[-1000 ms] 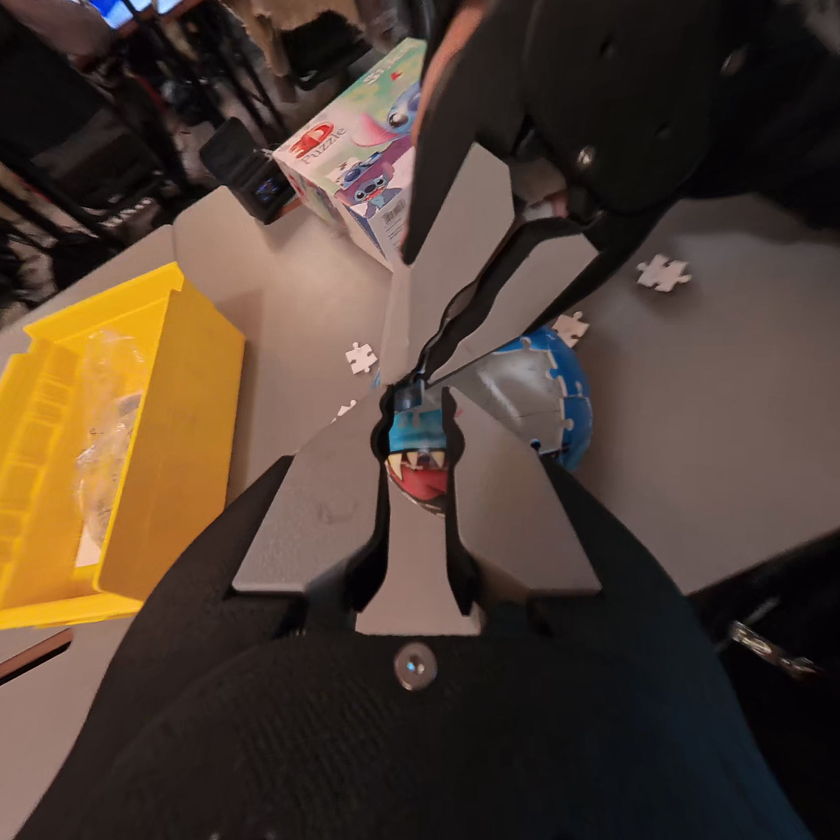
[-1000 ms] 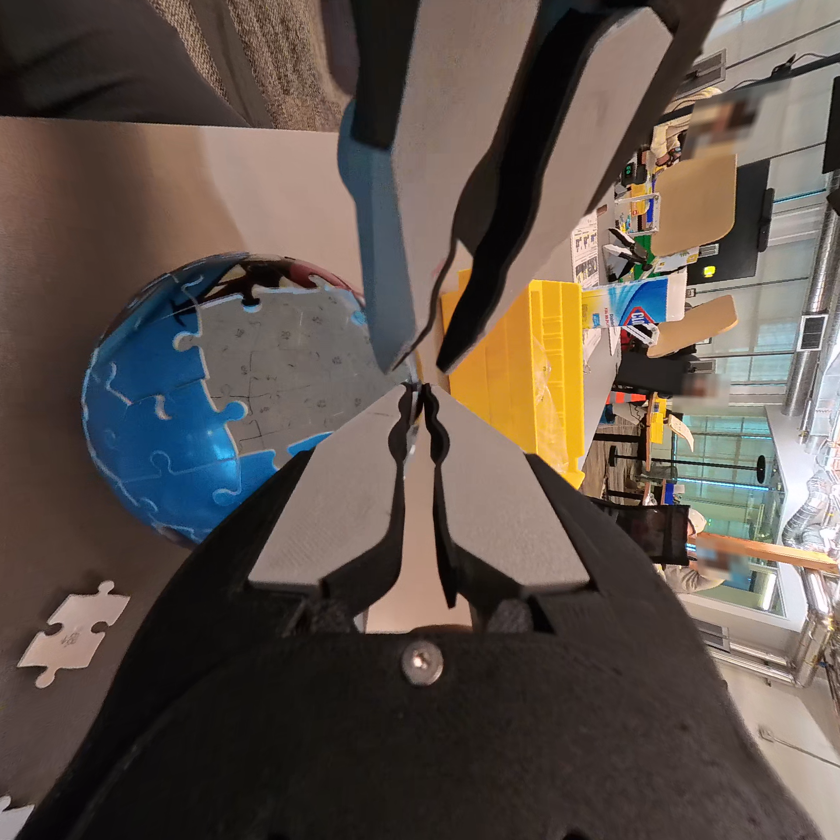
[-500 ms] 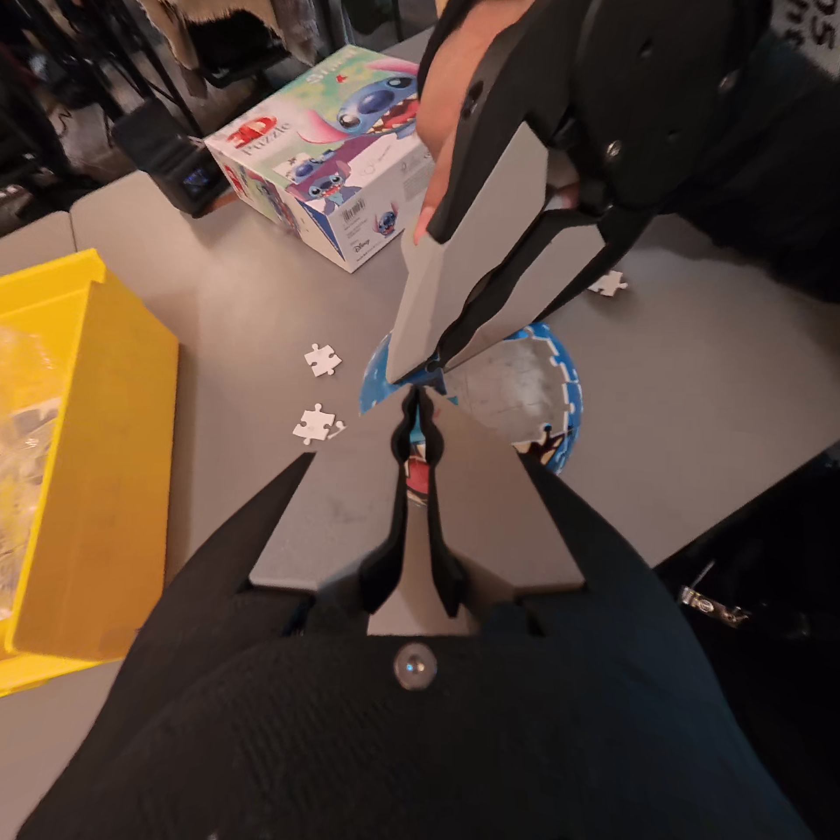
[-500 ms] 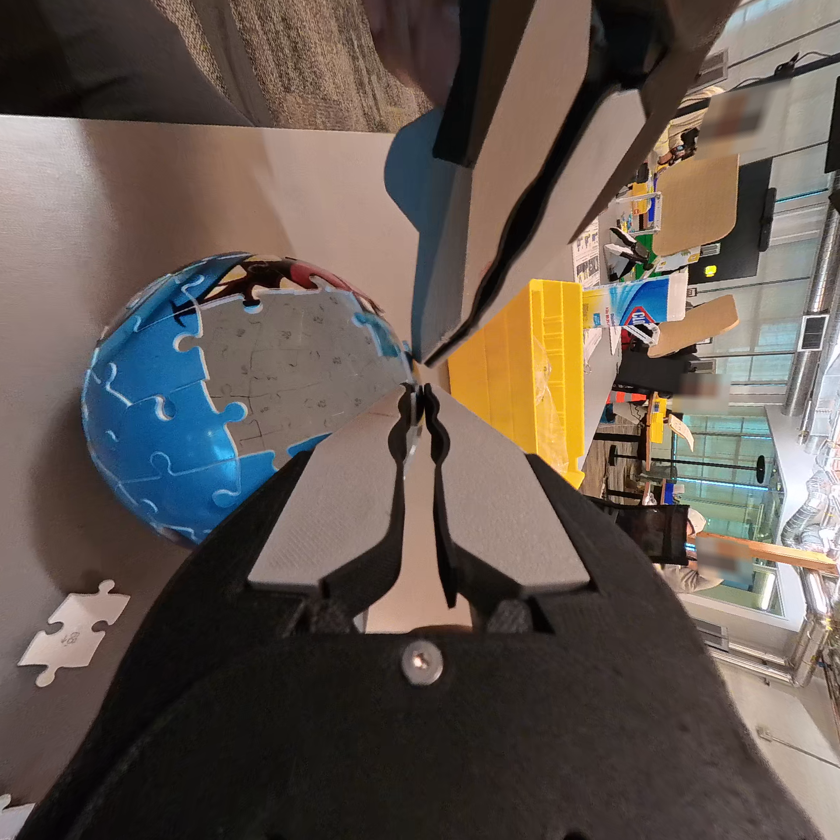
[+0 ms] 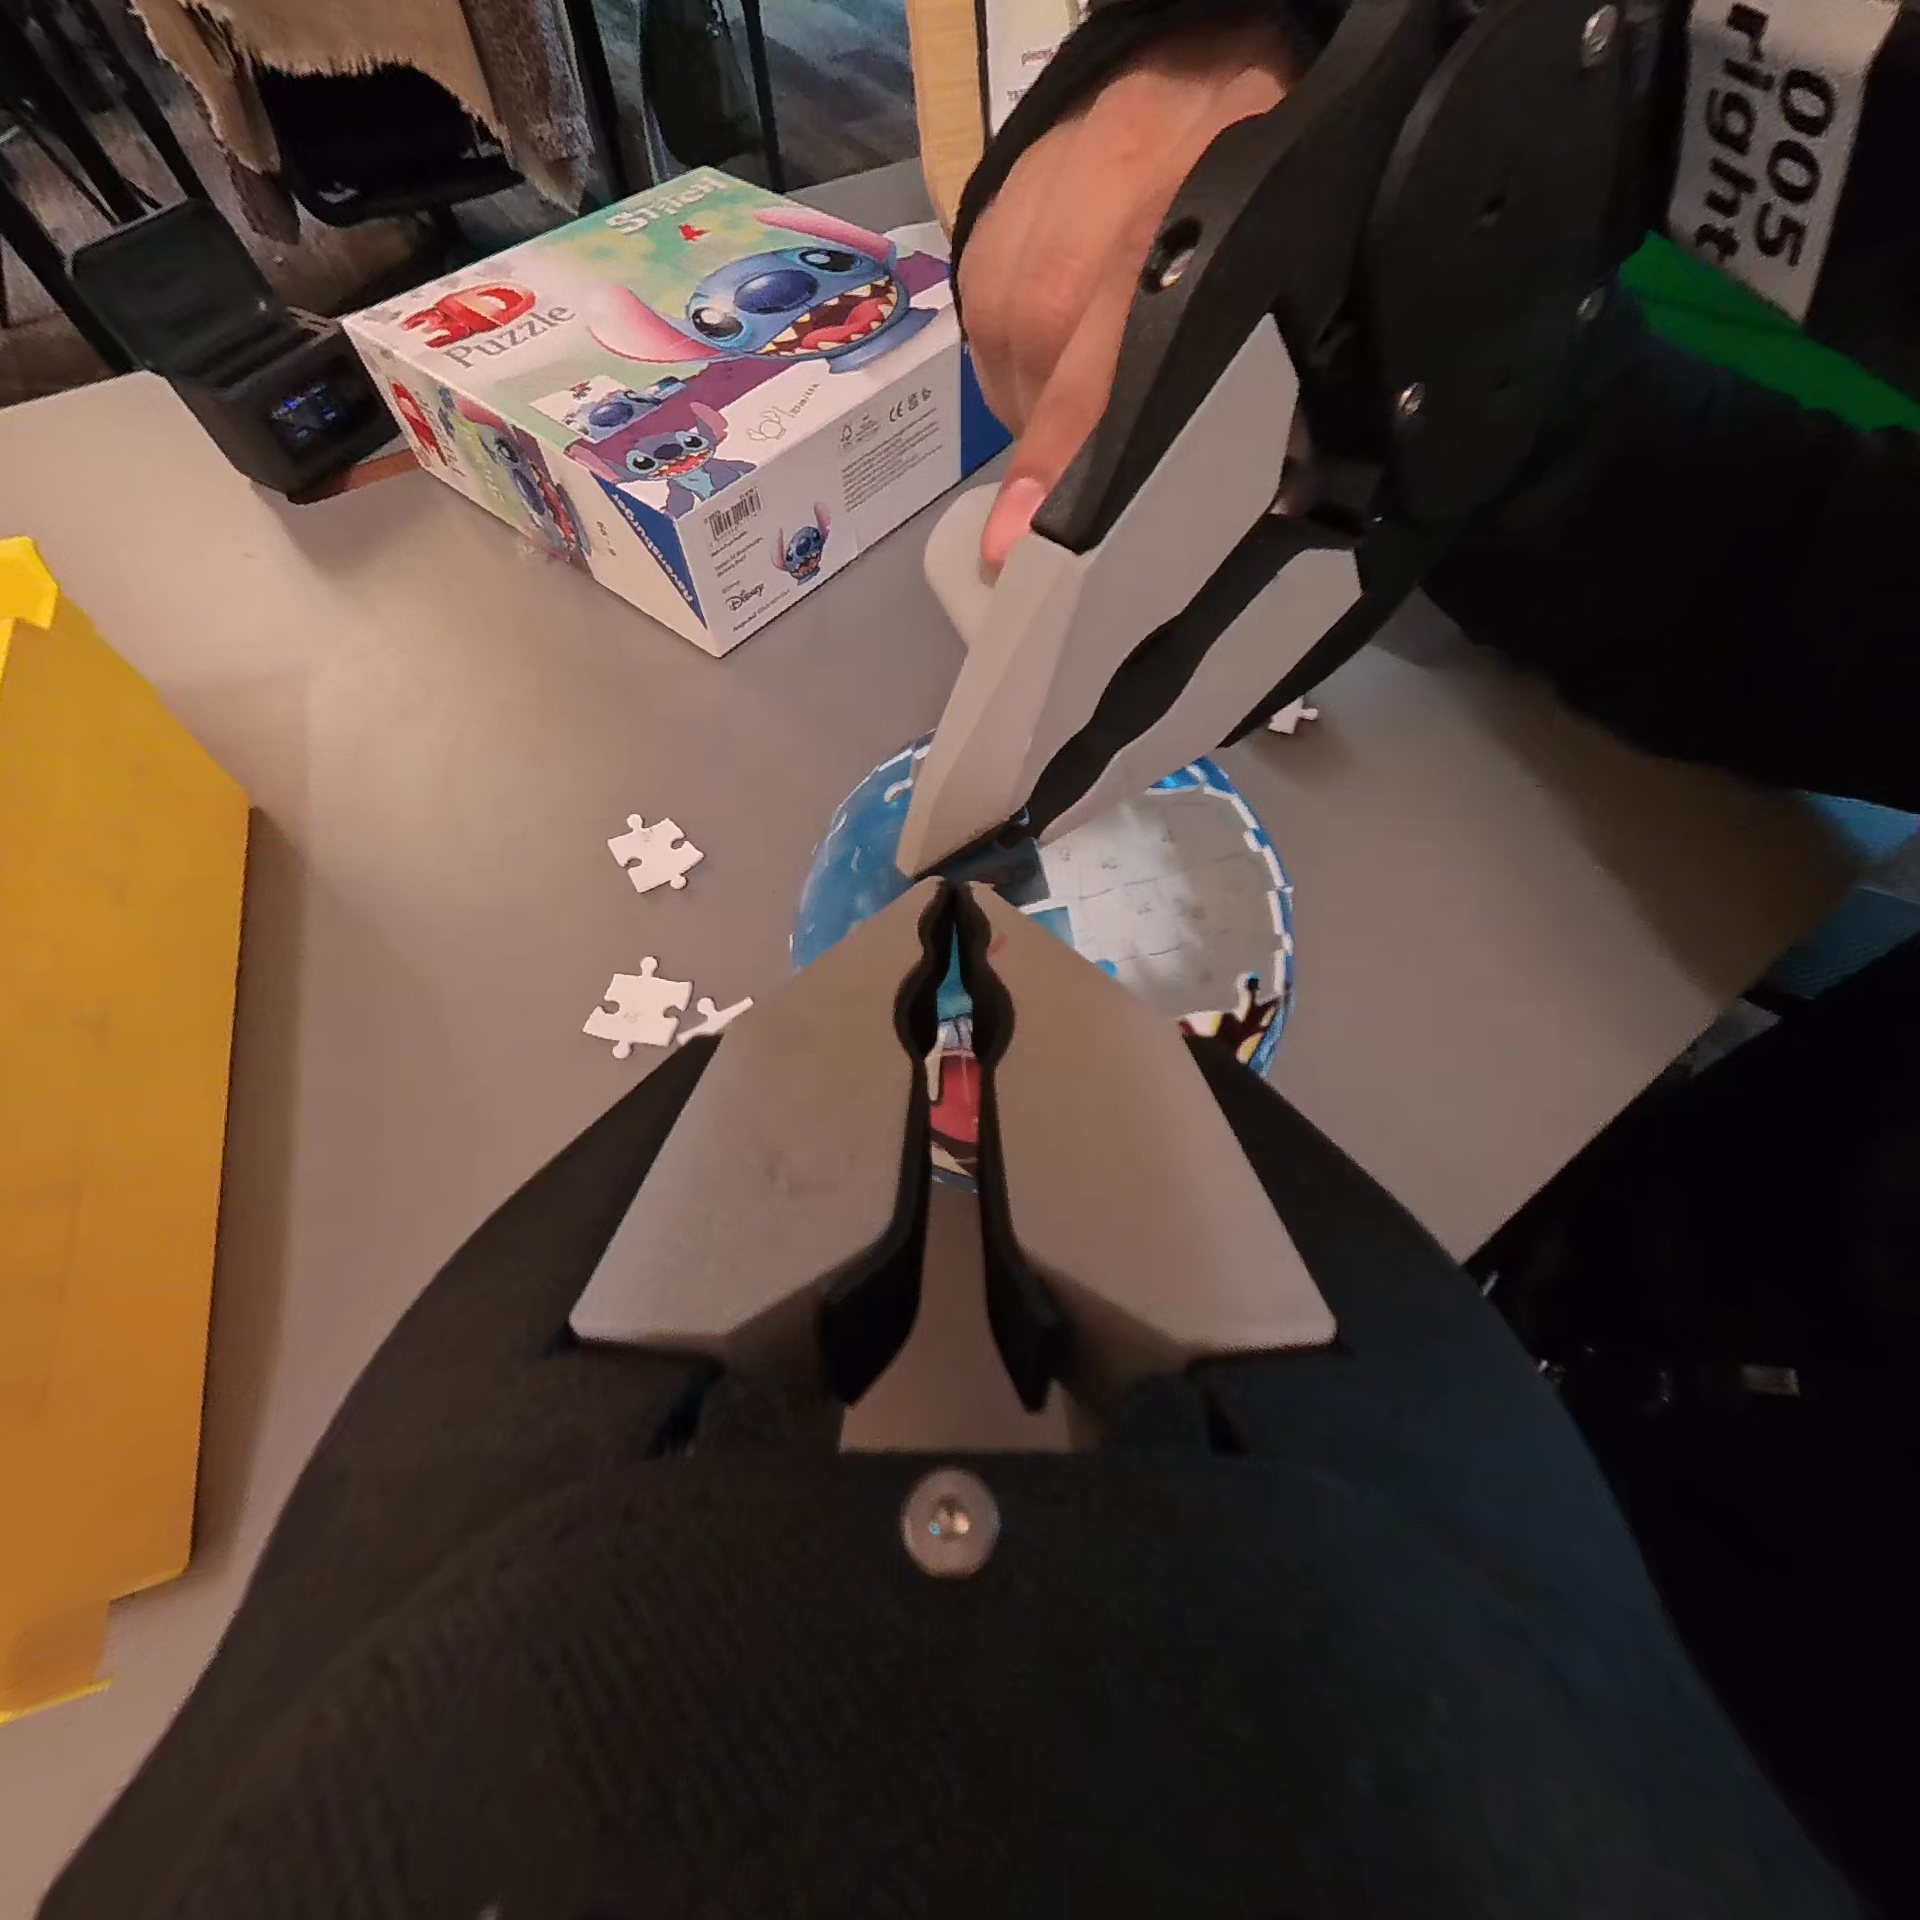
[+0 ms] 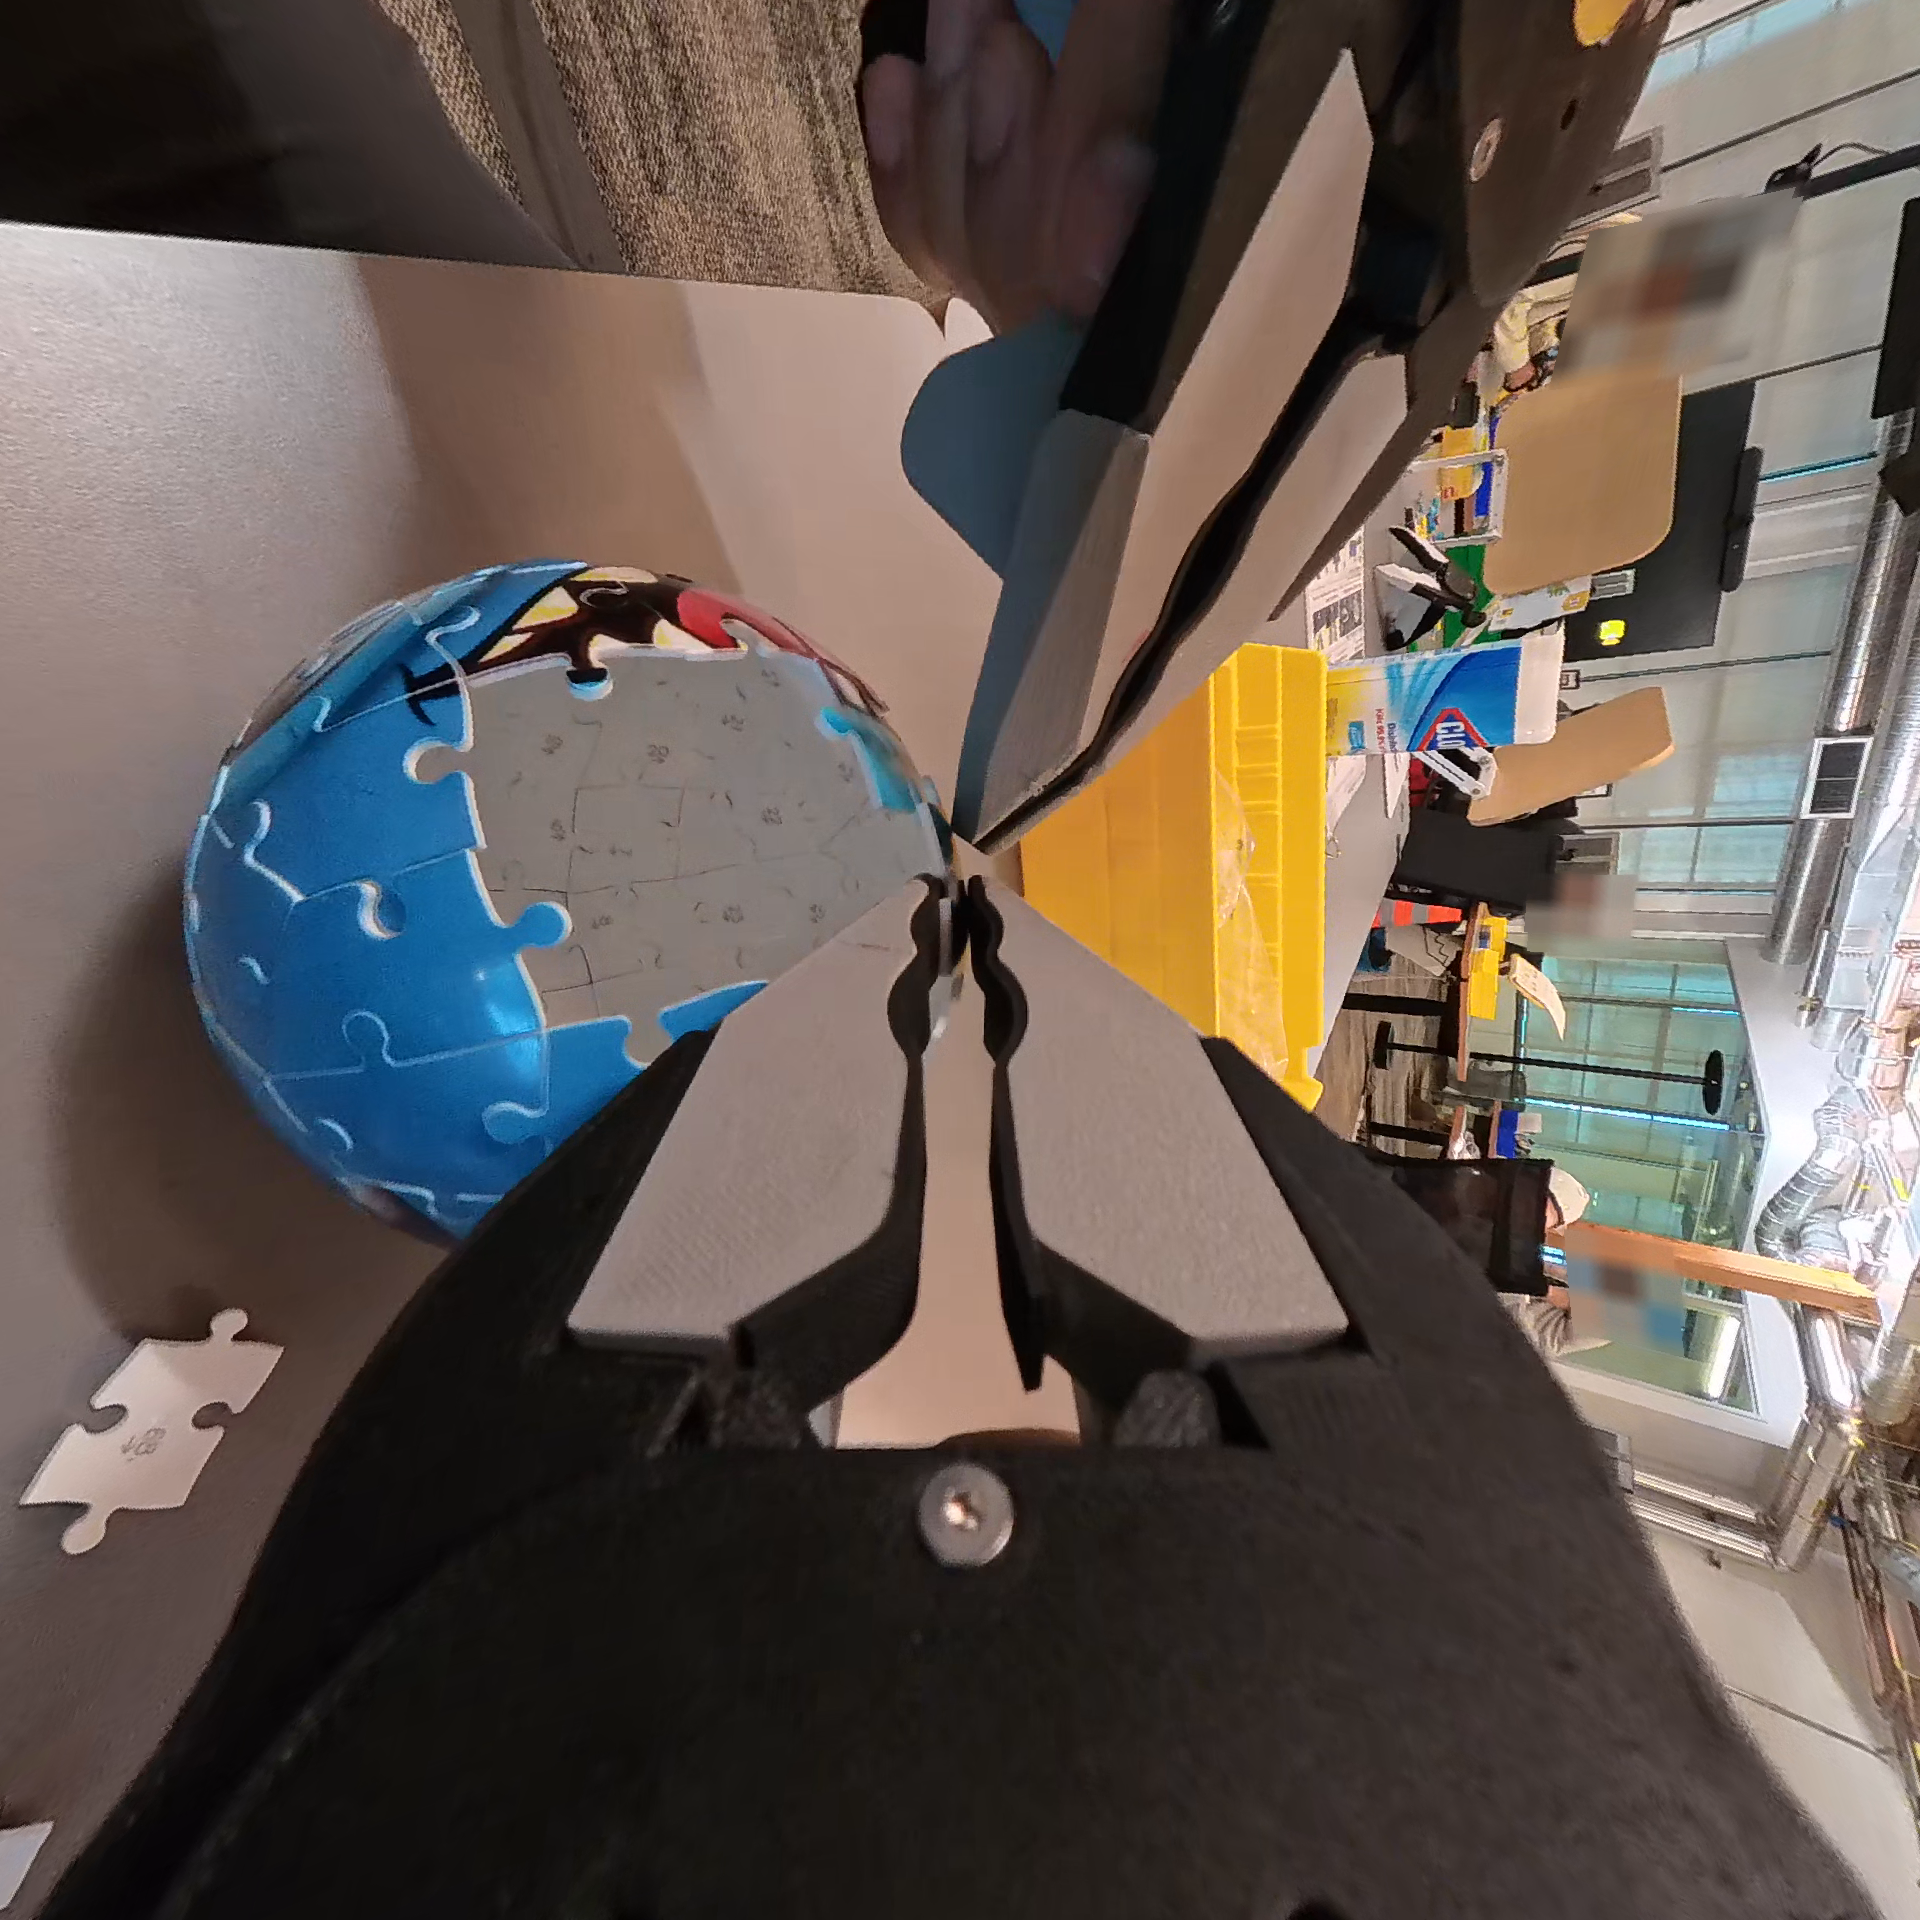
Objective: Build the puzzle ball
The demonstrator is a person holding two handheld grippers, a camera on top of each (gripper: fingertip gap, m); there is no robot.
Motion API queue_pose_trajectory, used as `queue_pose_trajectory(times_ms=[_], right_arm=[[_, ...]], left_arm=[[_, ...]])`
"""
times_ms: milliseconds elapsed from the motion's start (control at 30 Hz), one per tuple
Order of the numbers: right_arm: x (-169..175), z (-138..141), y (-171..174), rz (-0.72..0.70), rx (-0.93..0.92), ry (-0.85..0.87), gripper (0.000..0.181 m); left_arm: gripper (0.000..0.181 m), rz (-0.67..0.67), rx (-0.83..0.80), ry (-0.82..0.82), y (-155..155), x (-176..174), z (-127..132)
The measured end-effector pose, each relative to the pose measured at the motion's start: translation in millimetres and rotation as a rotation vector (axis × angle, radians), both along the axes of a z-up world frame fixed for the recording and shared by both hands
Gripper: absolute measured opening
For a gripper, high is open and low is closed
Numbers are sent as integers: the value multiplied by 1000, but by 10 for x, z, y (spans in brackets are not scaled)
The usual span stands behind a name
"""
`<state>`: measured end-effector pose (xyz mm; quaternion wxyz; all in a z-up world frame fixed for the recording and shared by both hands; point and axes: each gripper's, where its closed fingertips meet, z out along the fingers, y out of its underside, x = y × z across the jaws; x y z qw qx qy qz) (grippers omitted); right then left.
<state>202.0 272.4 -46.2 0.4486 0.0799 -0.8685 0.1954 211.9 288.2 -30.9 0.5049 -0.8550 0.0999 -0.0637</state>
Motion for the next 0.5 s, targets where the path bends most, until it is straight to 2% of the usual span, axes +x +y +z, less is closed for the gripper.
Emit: queue_pose_trajectory(times_ms=[200,433,500], right_arm=[[2,-1,3,-6,19,15,1],[9,0,13,-5,32,30,1],[4,-1,13,-7,32,32,1]], left_arm=[[0,-98,14,13,-88,119,4],[0,-122,27,-21,-121,-33,51],[0,-164,11,-44,-150,11,27]])
